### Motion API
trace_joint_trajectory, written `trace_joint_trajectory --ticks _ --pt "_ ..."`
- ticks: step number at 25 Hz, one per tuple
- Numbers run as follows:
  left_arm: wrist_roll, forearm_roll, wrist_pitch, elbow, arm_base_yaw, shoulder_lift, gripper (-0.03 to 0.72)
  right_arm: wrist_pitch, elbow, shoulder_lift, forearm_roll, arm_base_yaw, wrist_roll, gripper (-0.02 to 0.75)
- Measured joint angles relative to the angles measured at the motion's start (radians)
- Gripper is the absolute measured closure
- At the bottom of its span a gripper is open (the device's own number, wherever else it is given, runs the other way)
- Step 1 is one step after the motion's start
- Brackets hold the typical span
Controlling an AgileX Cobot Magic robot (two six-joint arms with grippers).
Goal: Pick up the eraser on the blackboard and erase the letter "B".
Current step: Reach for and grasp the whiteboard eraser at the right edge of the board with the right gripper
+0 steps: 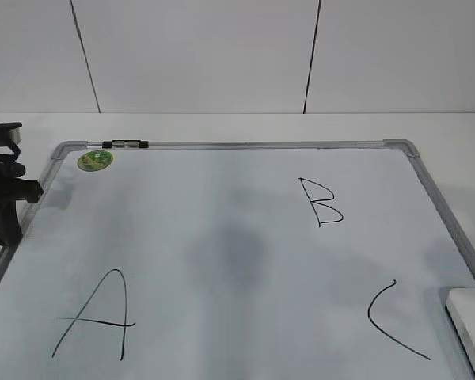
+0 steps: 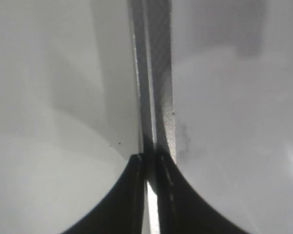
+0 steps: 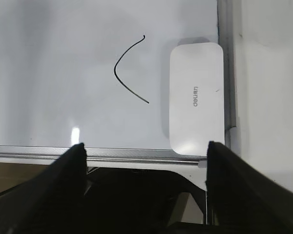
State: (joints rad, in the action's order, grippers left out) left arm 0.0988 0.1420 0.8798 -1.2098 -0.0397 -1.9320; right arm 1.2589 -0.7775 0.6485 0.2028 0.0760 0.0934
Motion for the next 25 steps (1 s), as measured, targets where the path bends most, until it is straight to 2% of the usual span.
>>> trace_joint_trajectory --ticks 13,20,25 --pt "-0.011 0.000 0.000 0.000 0.000 0.000 0.666 0.000 0.000 0.020 -0.076 0.000 0.000 0.151" --pt "-0.011 0.000 -0.002 0.000 0.000 0.000 0.666 -0.002 0.000 0.161 -0.065 0.000 0.008 0.092" --pt "-0.011 0.002 -0.002 0.000 0.000 0.000 0.666 -0.008 0.000 0.258 -0.085 0.000 0.008 0.088"
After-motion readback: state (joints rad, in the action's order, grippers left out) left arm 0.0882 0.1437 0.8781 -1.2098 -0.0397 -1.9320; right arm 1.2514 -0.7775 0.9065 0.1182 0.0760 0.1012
